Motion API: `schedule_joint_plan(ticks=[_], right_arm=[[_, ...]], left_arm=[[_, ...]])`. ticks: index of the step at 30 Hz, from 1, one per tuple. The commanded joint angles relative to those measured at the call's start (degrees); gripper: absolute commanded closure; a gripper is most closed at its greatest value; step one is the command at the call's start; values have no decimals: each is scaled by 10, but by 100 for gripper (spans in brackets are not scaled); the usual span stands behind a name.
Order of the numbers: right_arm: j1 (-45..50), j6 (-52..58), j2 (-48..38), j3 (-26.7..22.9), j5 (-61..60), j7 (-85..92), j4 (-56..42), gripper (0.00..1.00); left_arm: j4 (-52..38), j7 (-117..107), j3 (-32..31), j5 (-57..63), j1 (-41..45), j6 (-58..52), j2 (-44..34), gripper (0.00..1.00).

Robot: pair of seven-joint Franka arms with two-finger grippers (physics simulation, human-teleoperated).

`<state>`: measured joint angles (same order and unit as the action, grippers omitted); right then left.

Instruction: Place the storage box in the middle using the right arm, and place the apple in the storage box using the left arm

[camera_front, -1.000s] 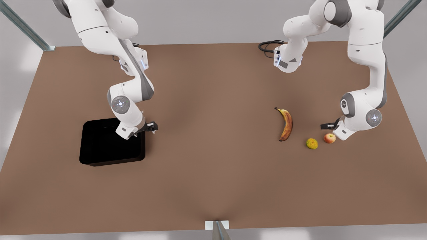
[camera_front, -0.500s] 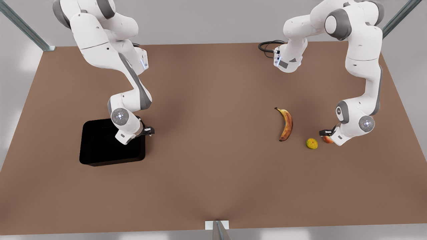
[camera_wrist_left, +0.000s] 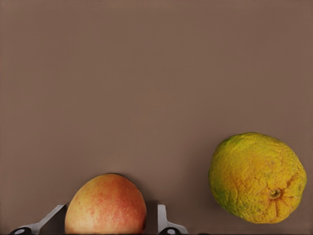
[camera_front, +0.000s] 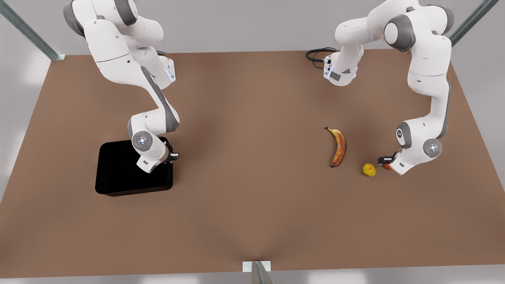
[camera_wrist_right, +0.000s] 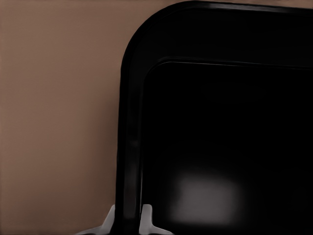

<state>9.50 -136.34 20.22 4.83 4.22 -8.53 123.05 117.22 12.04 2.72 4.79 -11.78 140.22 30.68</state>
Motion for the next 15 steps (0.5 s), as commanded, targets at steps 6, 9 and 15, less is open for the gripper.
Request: schedule_joint_plan(ticks=[6,9,15], right_arm=[[4,2,-8,0,0,-3,-2,79],[4,2,-15,0,0,-1,-9,79],[31,1,-44,0,0,-8,-29,79]], left_arm=[[0,0,0,0,1,14,1,16],[0,0,0,0,1,14,1,21],[-1,0,0,0,1,14,1,25]])
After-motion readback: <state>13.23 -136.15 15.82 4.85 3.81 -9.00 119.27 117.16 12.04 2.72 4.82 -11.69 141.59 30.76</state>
